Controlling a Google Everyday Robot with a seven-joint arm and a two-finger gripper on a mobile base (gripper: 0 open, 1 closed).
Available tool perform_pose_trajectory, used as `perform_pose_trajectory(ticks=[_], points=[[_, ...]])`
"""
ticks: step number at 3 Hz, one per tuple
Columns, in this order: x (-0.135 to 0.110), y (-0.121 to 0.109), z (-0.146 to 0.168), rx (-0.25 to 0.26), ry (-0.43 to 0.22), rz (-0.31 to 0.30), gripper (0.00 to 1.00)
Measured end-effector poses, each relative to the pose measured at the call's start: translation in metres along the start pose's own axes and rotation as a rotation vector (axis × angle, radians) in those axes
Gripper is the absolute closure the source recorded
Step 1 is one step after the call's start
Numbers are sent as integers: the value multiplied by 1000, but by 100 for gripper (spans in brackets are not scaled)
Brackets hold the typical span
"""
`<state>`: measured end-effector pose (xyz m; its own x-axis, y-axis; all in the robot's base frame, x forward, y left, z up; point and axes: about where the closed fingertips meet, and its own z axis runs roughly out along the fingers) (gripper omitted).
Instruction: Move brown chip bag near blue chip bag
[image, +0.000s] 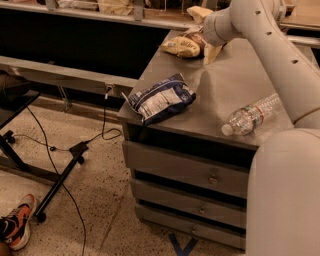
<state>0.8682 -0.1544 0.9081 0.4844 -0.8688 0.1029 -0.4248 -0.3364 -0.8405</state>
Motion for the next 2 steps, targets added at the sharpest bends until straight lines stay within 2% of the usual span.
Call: perform_pose_trajectory(ticks=[2], points=[[-19, 1, 16, 15, -46, 50, 0]])
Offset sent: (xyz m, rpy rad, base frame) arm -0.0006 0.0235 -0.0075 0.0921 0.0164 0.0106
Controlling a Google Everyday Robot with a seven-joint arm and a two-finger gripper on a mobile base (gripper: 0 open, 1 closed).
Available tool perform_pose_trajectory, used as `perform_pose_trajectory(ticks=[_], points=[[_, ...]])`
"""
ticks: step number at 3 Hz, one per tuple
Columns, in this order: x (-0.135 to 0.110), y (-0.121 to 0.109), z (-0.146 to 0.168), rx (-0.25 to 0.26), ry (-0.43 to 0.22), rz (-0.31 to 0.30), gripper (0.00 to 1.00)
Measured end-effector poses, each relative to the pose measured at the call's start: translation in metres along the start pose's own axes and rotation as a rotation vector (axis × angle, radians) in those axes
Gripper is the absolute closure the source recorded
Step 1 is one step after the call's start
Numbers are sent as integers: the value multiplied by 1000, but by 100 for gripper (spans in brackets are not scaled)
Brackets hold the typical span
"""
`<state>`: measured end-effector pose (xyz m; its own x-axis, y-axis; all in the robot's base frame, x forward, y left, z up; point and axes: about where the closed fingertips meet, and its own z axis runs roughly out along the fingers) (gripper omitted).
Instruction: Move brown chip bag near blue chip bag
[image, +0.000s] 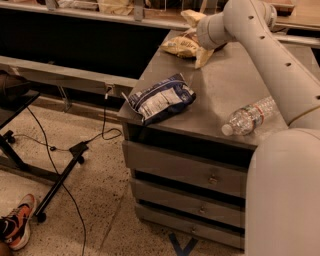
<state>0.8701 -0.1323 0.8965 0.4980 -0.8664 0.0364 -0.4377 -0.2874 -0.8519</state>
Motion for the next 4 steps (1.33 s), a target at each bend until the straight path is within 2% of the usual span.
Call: perform_pose_trajectory(ticks=[1, 2, 4], points=[[0, 0, 1, -1, -1, 0, 0], [-2, 2, 4, -4, -5, 0, 20], [-7, 5, 10, -10, -13, 0, 67]])
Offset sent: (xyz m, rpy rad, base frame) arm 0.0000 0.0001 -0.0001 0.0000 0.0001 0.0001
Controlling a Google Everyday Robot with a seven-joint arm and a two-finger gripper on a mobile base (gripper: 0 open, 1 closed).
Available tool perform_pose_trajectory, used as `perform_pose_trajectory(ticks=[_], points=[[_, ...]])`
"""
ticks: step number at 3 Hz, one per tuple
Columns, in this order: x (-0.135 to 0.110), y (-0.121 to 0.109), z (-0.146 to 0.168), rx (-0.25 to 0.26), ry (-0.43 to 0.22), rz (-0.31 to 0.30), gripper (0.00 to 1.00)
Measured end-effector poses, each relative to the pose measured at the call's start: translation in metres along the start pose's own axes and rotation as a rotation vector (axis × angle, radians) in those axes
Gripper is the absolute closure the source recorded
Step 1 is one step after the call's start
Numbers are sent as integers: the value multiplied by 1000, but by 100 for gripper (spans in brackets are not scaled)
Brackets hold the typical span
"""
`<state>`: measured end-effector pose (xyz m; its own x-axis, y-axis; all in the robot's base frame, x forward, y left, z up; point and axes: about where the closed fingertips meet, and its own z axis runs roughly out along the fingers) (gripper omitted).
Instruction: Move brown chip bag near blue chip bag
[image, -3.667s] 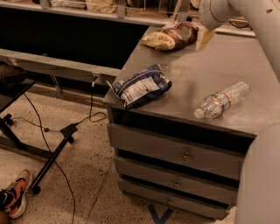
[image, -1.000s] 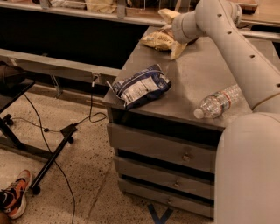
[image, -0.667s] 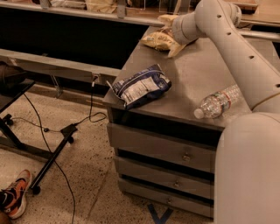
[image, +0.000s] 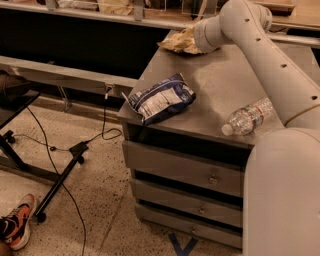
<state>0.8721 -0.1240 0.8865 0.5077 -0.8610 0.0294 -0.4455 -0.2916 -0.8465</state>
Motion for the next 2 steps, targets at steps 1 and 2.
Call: perform_pose_trajectory(ticks=[1, 2], points=[[-3, 2, 4, -4, -5, 0, 98], [-4, 3, 6, -6, -7, 0, 100]])
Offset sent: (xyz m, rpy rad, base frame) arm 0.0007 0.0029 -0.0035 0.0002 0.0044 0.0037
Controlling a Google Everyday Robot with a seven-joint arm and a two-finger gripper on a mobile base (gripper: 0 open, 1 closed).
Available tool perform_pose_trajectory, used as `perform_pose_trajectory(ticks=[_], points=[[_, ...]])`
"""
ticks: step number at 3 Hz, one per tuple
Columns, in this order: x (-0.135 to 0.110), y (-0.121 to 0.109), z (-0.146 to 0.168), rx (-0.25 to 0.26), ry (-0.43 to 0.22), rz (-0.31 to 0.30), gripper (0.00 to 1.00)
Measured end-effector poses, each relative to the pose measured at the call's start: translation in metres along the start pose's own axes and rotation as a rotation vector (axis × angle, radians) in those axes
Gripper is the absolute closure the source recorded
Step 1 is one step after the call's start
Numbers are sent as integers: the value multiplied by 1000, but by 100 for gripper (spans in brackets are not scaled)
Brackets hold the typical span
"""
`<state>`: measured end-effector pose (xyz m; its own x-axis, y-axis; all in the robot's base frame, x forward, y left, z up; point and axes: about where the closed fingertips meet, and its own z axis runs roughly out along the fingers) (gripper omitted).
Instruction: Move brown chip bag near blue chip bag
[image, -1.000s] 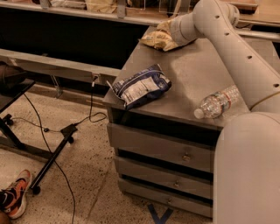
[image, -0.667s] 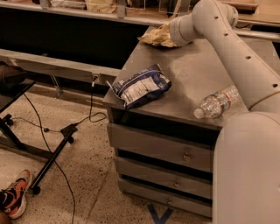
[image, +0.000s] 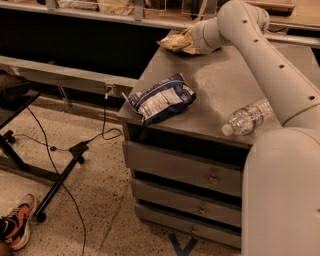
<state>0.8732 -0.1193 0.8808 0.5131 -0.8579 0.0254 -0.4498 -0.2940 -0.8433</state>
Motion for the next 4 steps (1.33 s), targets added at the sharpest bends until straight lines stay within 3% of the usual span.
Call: perform_pose_trajectory(ticks=[1, 2, 3, 4], points=[[-7, -22, -20, 24, 10, -14, 100], [-21, -55, -59, 73, 46, -76, 100], [-46, -72, -96, 94, 68, -143, 100], [-70, -68, -127, 88, 80, -171, 100]])
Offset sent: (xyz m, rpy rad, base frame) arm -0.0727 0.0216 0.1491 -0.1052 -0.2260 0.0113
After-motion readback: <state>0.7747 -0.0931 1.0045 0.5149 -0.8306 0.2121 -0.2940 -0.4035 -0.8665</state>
